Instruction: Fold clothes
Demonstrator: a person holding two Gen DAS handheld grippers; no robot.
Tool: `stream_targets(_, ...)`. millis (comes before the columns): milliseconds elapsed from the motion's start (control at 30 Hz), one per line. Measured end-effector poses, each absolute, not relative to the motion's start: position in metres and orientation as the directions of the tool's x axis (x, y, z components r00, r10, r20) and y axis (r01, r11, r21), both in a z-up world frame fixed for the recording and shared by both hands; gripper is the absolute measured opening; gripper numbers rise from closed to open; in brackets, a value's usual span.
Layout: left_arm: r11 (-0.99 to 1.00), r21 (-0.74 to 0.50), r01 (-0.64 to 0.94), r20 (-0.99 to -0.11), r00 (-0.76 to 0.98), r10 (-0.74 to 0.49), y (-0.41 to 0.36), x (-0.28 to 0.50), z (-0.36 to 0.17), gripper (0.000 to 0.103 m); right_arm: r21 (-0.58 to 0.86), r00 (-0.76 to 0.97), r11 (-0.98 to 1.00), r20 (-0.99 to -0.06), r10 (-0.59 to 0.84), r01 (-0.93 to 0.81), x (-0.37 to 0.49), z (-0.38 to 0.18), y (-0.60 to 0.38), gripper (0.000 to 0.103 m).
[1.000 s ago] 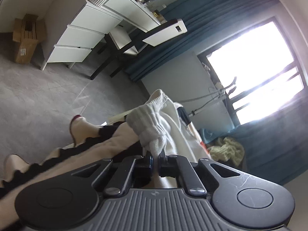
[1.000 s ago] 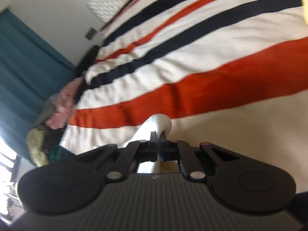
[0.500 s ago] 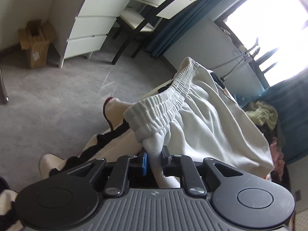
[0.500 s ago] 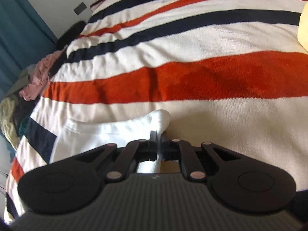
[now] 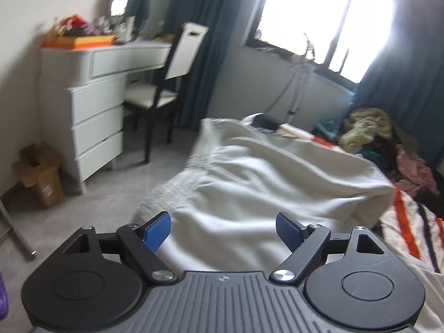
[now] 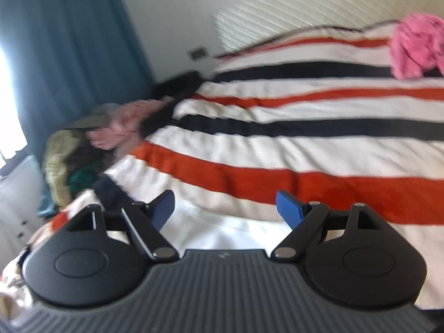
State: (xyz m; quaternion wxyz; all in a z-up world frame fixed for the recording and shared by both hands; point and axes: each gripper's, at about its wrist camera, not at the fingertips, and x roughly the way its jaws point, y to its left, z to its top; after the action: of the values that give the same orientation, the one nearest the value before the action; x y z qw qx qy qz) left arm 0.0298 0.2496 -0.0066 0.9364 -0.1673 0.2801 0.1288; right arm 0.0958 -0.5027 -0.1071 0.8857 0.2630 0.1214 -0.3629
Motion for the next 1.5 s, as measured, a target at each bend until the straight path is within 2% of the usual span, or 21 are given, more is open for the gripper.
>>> stream_targets(133,0.932,-0.238,-0.275,-0.535,0.838,0.111,0.214,0.038,0.004,0.086,0.359,0.808,0.725,-0.314,-0.498,0.587,0.093,-0.088,-0.468,0.082)
stream_targets(400,0.939,-0.271,-0.214,-0.488,0.871,0.057,0.153,0.068,0.015,0.086,0.321,0.931,0.879,-0.216,-0.294,0.353,0.095,-0.077,-0.395,0.083)
stream_targets(500,0.954,-0.241,-0.177,-0.483,0.874,0.04,0.125,0.081,0.013,0.086,0.3,0.956,0.917,-0.205,-0.209,0.264,0.1,-0.079,-0.369,0.082)
stream_targets(633,0.971,-0.217,-0.095,-0.507,0.862,-0.029,0.086,0.1,-0.005,0.086,0.271,0.962,0.94,-0.234,-0.143,0.206,0.114,-0.084,-0.349,0.082)
stream_targets(1000,0.992,-0.094,0.086,-0.589,0.798,-0.125,-0.026,0.168,-0.08,0.086,0.375,0.929,0.883,-0.337,-0.155,0.284,0.13,-0.101,-0.361,0.082)
stream_targets(1267,0.969,0.014,0.248,-0.589,0.785,-0.192,-0.141,0.261,-0.119,0.082,0.445,0.915,0.824,-0.35,-0.199,0.349,0.138,-0.117,-0.377,0.082)
stream_targets(1500,0.952,0.126,0.279,-0.573,0.804,-0.16,-0.212,0.35,-0.152,0.077,0.477,0.873,0.752,-0.406,-0.272,0.456,0.165,-0.148,-0.399,0.083)
